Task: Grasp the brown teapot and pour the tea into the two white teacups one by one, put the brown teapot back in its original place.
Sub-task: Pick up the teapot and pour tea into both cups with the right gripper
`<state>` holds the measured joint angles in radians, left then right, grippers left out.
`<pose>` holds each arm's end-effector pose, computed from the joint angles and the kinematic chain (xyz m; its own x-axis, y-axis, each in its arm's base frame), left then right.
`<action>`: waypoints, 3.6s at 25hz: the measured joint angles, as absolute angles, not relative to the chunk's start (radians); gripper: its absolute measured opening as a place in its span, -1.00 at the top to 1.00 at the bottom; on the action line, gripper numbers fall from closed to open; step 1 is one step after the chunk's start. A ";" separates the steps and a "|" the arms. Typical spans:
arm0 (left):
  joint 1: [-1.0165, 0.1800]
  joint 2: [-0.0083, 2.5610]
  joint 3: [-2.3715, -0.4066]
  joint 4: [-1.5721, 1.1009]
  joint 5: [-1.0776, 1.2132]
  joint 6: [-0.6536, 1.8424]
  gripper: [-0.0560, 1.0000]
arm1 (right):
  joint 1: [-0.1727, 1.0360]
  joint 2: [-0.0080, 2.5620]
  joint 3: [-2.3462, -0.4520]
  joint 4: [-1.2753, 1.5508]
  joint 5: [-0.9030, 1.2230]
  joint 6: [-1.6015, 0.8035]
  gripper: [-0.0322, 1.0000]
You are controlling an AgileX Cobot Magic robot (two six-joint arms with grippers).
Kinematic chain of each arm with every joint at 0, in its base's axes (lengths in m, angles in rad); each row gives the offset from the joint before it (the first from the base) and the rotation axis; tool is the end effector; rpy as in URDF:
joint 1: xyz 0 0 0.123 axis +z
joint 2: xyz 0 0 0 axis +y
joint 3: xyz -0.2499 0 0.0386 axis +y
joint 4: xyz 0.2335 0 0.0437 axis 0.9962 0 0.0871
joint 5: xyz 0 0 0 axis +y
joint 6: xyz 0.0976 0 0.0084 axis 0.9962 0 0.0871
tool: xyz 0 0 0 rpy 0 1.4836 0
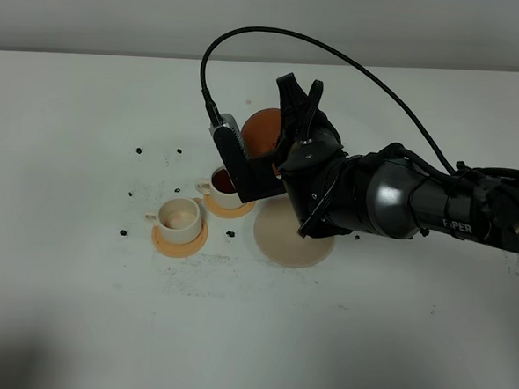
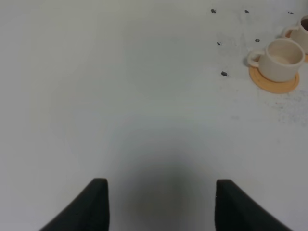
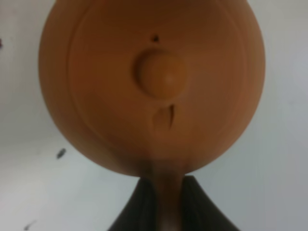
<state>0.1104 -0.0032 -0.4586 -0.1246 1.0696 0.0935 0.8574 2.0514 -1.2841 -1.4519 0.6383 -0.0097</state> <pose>0.0251 -0.0080 0.2557 -0.4918 -0.0211 -0.8705 0.0011 0.9997 -0.0249 0.3089 0.2682 0.1413 0.2654 -0.9136 0.3081 -0.4958 -0.4034 -0.7691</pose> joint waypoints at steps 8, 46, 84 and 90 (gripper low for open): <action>0.110 -0.003 -0.459 -0.125 1.070 0.094 -0.07 | 0.848 1.957 -1.352 -1.061 0.653 0.000 0.71; 0.110 -0.003 -0.459 -0.125 1.070 0.093 -0.07 | 0.654 2.096 -1.433 -0.228 0.557 -0.086 0.71; 0.110 -0.003 -0.459 -0.125 1.070 0.093 -0.07 | 0.998 1.981 -1.411 -0.745 0.765 -0.015 0.71; 0.110 -0.003 -0.459 -0.125 1.070 0.093 -0.07 | 1.023 1.981 -1.411 -0.885 0.786 0.010 0.71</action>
<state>0.1104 -0.0032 -0.4586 -0.1246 1.0698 0.0933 1.0232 1.9814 -1.4113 -0.8847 0.7859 0.0101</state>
